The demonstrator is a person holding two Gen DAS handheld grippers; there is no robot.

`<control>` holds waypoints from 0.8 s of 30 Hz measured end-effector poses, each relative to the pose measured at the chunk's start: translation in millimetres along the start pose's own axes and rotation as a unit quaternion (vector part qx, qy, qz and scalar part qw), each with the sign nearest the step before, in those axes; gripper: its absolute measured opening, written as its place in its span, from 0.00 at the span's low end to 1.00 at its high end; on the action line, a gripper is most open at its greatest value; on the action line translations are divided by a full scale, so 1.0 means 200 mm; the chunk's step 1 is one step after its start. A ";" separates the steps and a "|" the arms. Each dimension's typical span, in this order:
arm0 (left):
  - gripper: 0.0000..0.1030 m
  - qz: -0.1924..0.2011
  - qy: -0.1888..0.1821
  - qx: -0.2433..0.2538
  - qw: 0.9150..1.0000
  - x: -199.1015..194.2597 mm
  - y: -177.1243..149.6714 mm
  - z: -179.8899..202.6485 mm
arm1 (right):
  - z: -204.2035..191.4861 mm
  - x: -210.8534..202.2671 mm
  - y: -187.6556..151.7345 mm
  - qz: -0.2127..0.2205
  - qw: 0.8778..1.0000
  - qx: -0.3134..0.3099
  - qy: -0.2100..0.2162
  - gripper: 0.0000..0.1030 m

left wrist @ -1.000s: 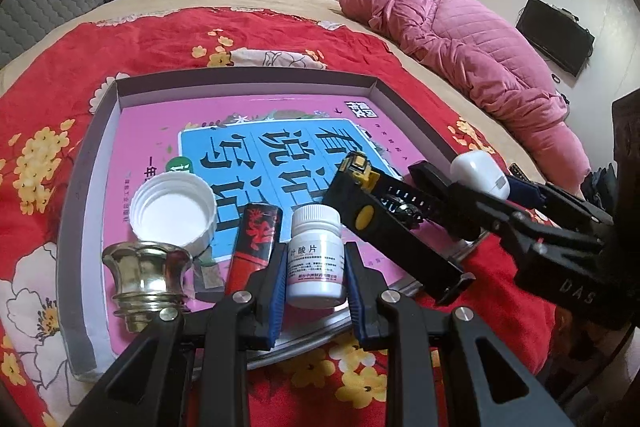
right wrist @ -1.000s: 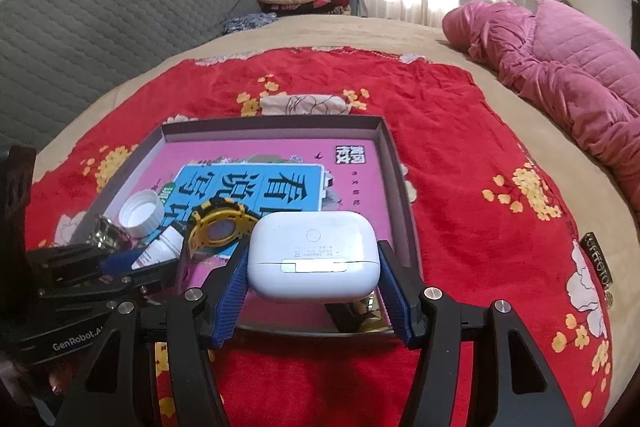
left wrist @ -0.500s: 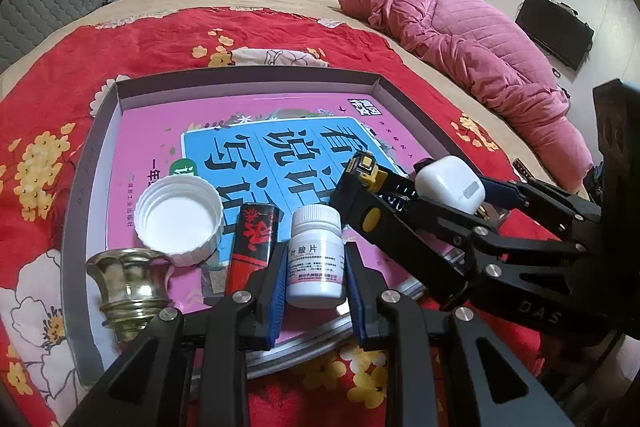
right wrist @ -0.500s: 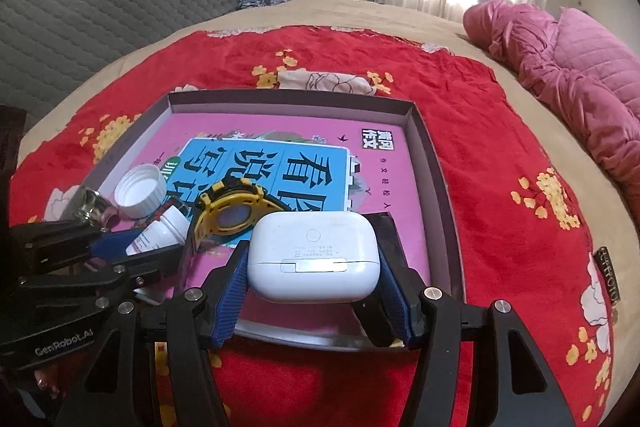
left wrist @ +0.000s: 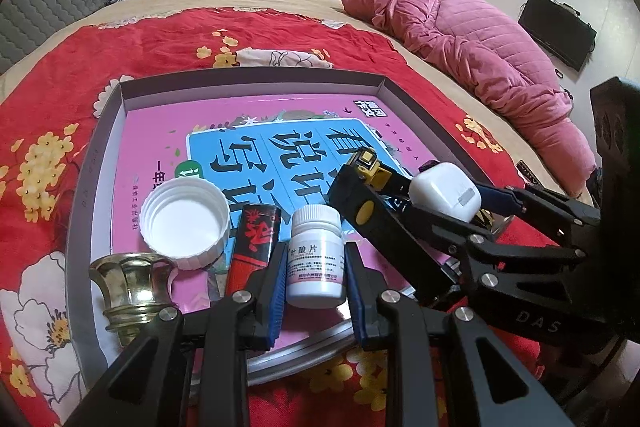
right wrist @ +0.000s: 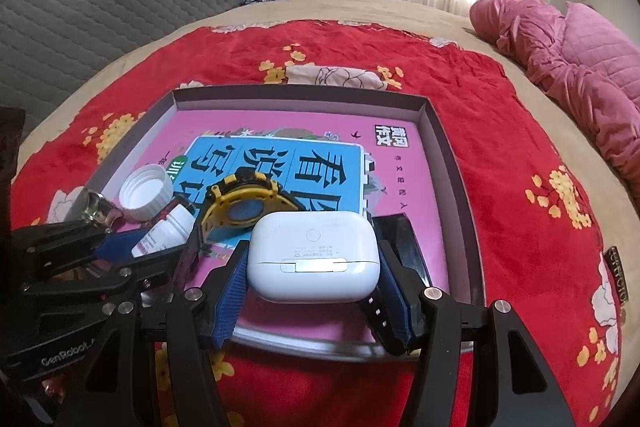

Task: Organize rigid objects
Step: 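Lower and release the pill bottle into the box while the right tool releases the earbuds case there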

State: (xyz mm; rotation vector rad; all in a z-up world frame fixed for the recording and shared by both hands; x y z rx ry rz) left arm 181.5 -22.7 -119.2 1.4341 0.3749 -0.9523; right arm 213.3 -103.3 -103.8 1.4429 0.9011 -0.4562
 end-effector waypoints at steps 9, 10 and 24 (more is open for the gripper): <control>0.26 -0.001 0.004 -0.003 1.000 0.00 0.00 -0.01 | 0.02 -0.01 -0.06 -0.007 1.000 -0.009 -0.008 0.60; 0.26 -0.001 0.005 -0.003 1.000 0.00 0.00 -0.01 | 0.02 -0.01 -0.06 -0.008 1.000 -0.007 -0.008 0.60; 0.26 0.000 0.007 -0.002 1.000 0.00 0.00 -0.01 | 0.04 -0.02 -0.06 -0.009 1.000 -0.004 -0.020 0.61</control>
Point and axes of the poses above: each gripper's, at about its wrist camera, not at the fingertips, and x roughly the way its jaws point, z to its right, y to its top, the point moved 10 cm from there along x, roughly the way its jaws point, and after that the axes turned 10 degrees about x, right-handed, at the moved point
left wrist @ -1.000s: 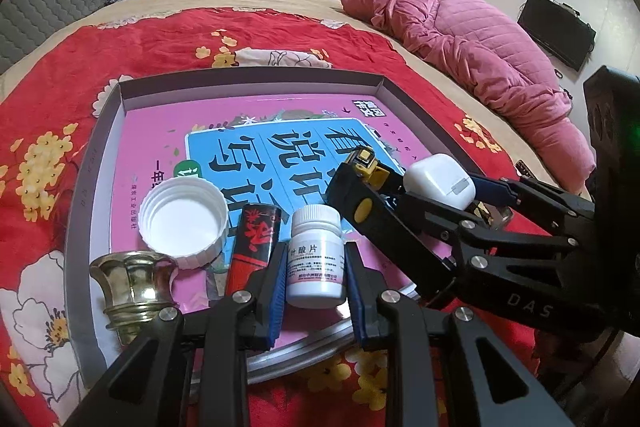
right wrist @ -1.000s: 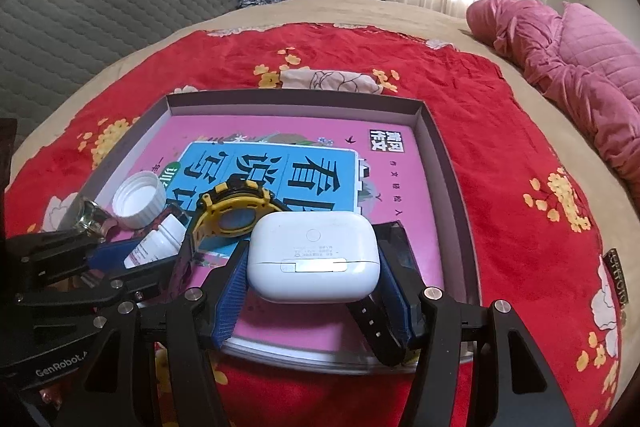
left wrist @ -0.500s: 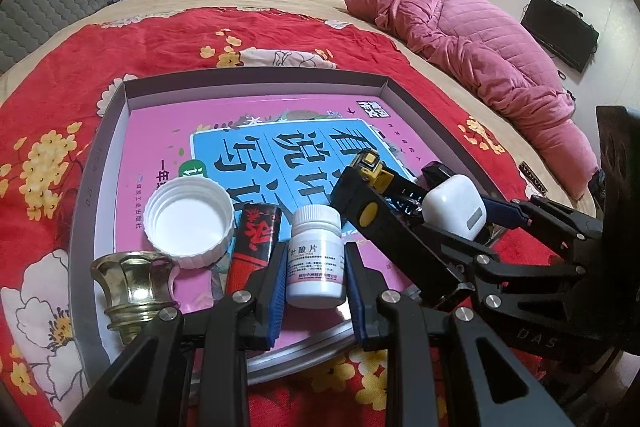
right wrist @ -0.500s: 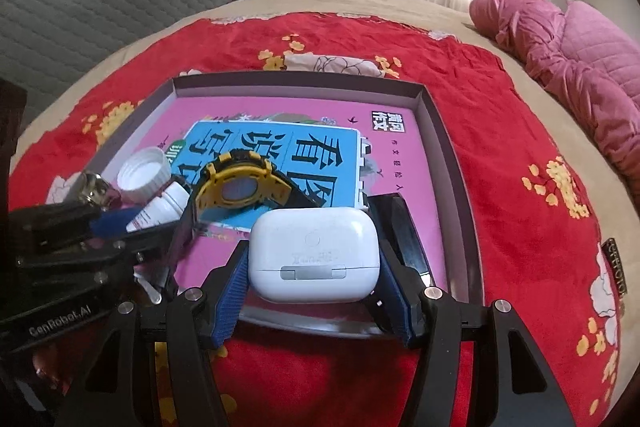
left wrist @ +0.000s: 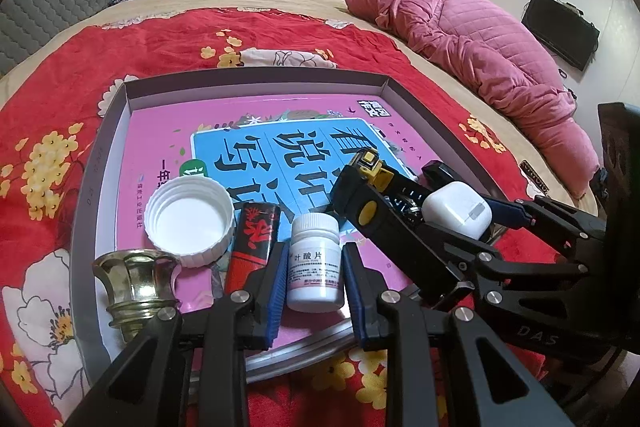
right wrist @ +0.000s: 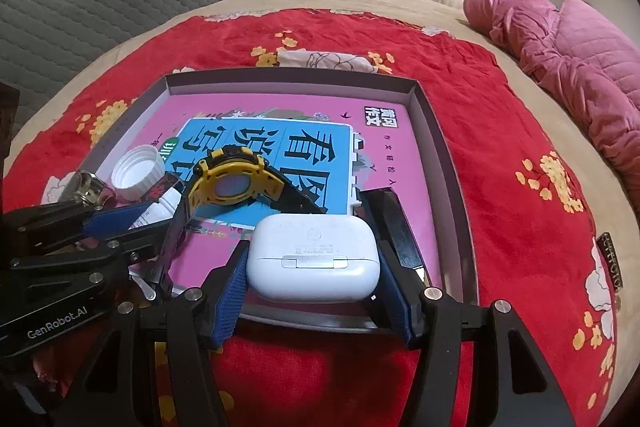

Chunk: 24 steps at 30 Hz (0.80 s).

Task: Organize rigid objects
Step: 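Lower and release the pill bottle into the box while the right tool releases the earbuds case there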

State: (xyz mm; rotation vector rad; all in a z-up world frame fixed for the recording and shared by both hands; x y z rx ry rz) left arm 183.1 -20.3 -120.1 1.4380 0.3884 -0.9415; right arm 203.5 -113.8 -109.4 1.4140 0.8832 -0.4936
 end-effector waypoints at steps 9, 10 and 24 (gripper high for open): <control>0.26 0.000 0.001 0.001 1.000 0.00 0.00 0.00 | -0.01 -0.04 0.00 0.005 1.000 -0.008 0.000 0.61; 0.26 0.000 0.002 0.002 1.000 0.00 0.00 0.00 | -0.02 -0.05 0.00 0.006 1.000 -0.009 0.000 0.61; 0.28 0.001 0.005 -0.001 1.000 -0.02 -0.01 -0.01 | 0.01 -0.16 0.03 0.044 0.999 0.005 -0.001 0.61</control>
Point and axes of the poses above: each gripper's, at about its wrist camera, not at the fingertips, and x roughly the way its jaws point, z to its right, y to its top, the point moved 10 cm from there along x, roughly the way its jaws point, and after that the axes turned 10 degrees about x, right-handed, at the moved point
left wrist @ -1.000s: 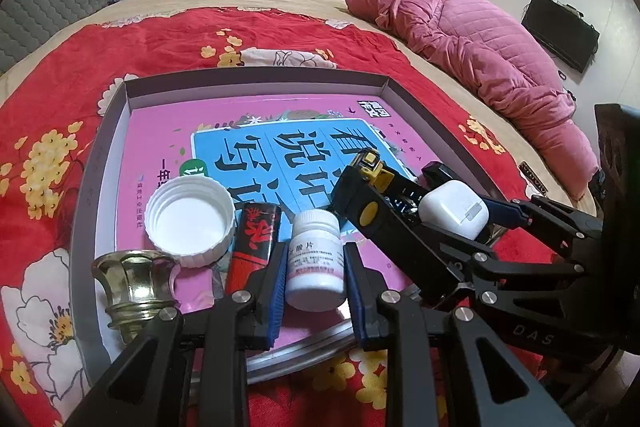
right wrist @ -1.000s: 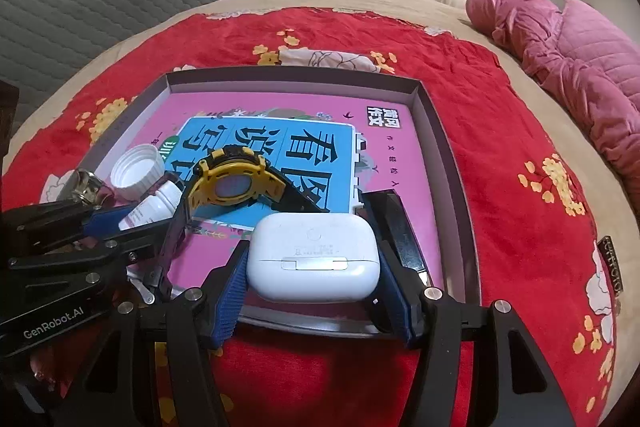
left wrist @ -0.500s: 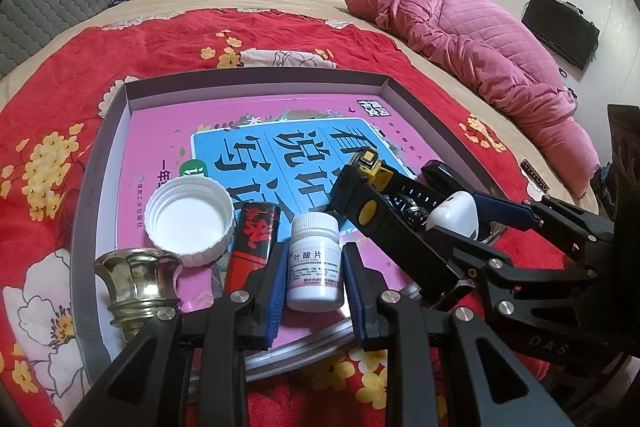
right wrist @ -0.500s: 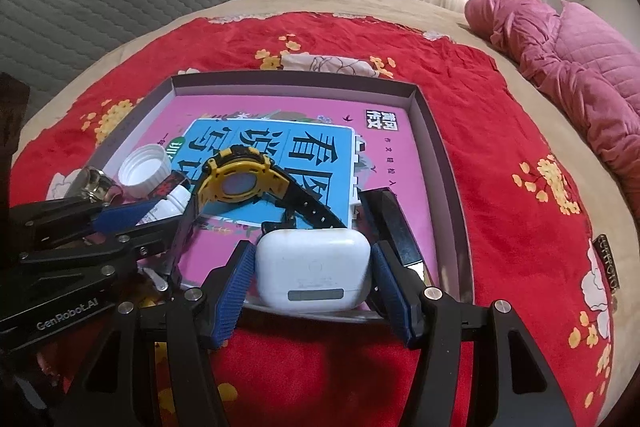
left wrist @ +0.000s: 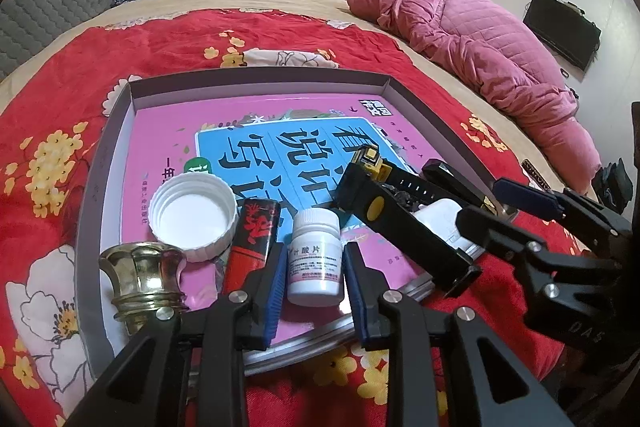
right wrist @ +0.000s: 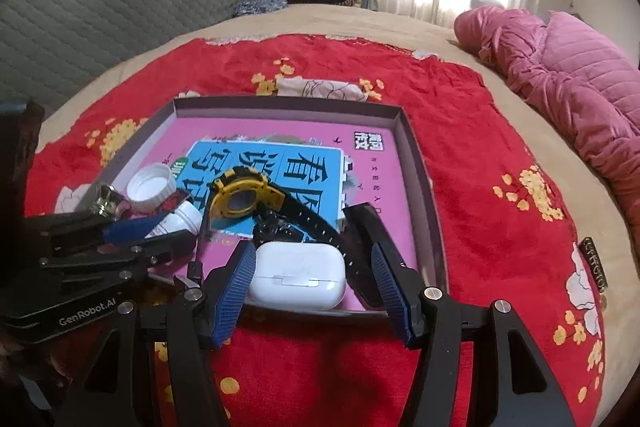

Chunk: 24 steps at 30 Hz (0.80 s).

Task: Organize rigid objects
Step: 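Lower and release the pill bottle into the box while the right tool releases the earbuds case there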

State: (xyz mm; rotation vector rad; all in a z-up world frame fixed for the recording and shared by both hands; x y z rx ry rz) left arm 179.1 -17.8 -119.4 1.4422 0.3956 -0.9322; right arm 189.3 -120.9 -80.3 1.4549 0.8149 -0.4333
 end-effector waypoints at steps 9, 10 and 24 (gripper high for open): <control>0.36 0.000 0.011 -0.004 1.000 -0.02 -0.01 -0.02 | 0.02 -0.04 0.00 0.005 1.000 0.010 0.000 0.61; 0.38 0.000 0.012 -0.005 1.000 -0.02 -0.01 -0.03 | 0.02 -0.04 0.00 0.006 1.000 0.011 0.000 0.61; 0.46 0.001 0.029 -0.004 1.000 -0.09 -0.03 -0.04 | 0.00 -0.07 0.01 0.010 1.000 0.019 0.011 0.61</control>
Point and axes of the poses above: each gripper's, at about its wrist camera, not at the fingertips, and x roughly the way its jaws point, z to its right, y to its top, the point moved 10 cm from there along x, roughly the way its jaws point, and after that the axes turned 10 degrees about x, right-handed, at the moved point
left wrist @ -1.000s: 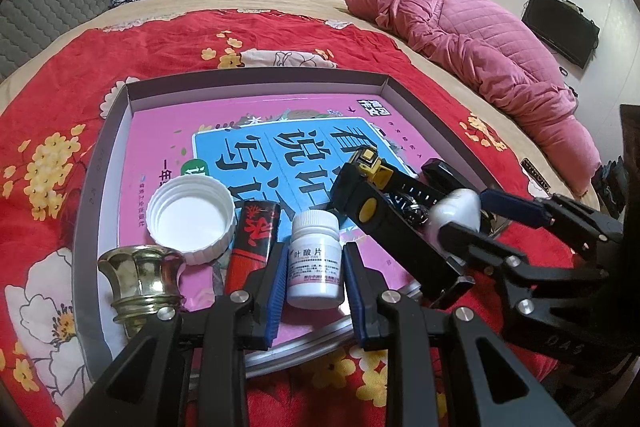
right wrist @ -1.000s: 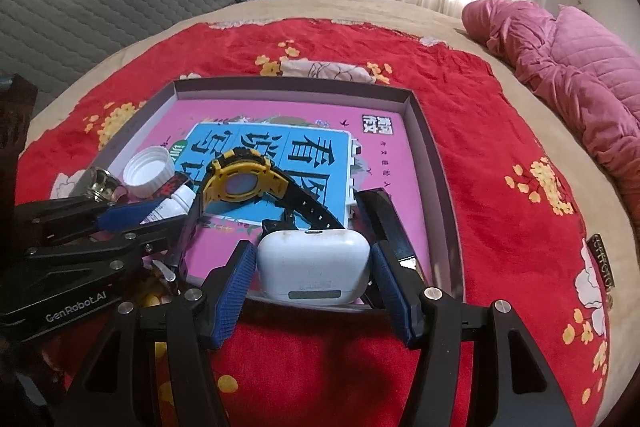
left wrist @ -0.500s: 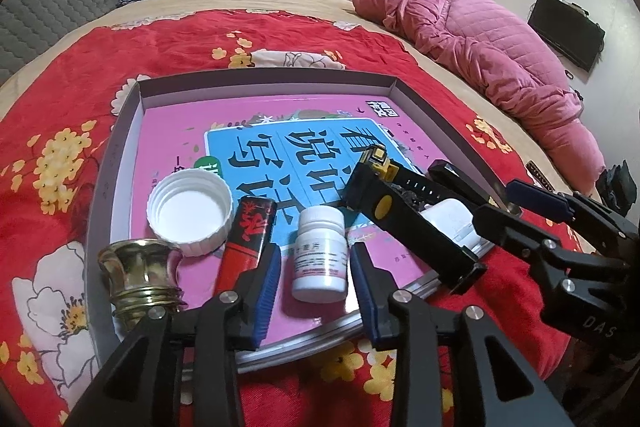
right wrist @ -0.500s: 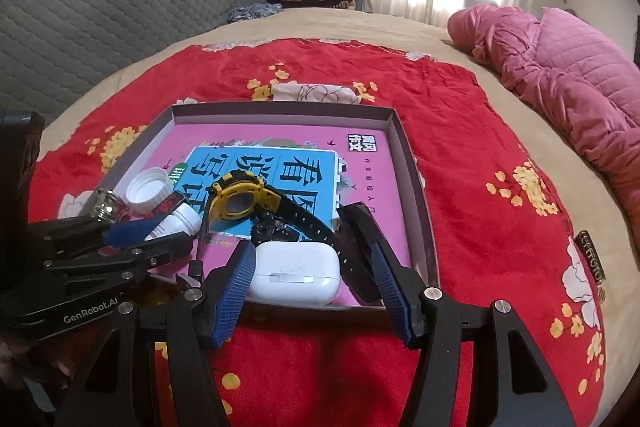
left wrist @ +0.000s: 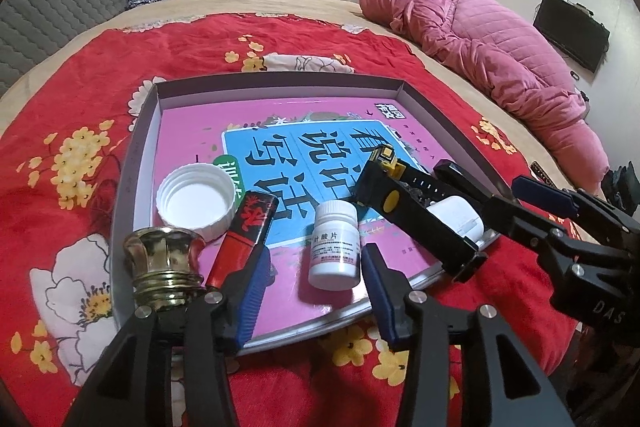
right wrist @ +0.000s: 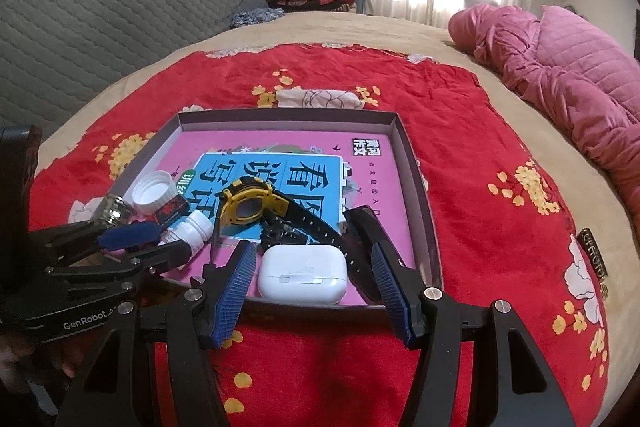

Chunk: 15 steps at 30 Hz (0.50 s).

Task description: Organize rigid objects

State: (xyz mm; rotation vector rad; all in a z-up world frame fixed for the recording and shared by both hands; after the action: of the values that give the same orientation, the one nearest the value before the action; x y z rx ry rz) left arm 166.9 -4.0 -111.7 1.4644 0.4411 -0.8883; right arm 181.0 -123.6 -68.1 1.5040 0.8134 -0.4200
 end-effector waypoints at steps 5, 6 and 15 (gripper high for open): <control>0.48 0.000 0.009 0.001 1.000 -0.03 -0.01 0.00 | 0.01 -0.02 0.01 0.003 1.000 0.011 0.005 0.61; 0.52 0.001 0.011 0.002 1.000 -0.05 -0.01 0.00 | 0.01 -0.03 0.01 0.004 1.000 0.013 0.007 0.61; 0.58 0.009 0.028 0.000 1.000 -0.13 0.00 0.00 | 0.01 -0.08 0.00 0.007 1.000 0.022 0.018 0.61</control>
State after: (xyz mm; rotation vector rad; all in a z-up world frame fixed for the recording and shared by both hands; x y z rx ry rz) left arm 150.8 2.7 -92.7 1.4934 0.4687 -0.8352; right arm 170.8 -129.7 -57.0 1.5618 0.8258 -0.4035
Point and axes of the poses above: each gripper's, at about its wrist camera, not at the fingertips, and x roughly the way its jaws point, z to its right, y to its top, the point moved 10 cm from there along x, roughly the way its jaws point, and after that the axes turned 10 degrees about x, right-handed, at the moved point
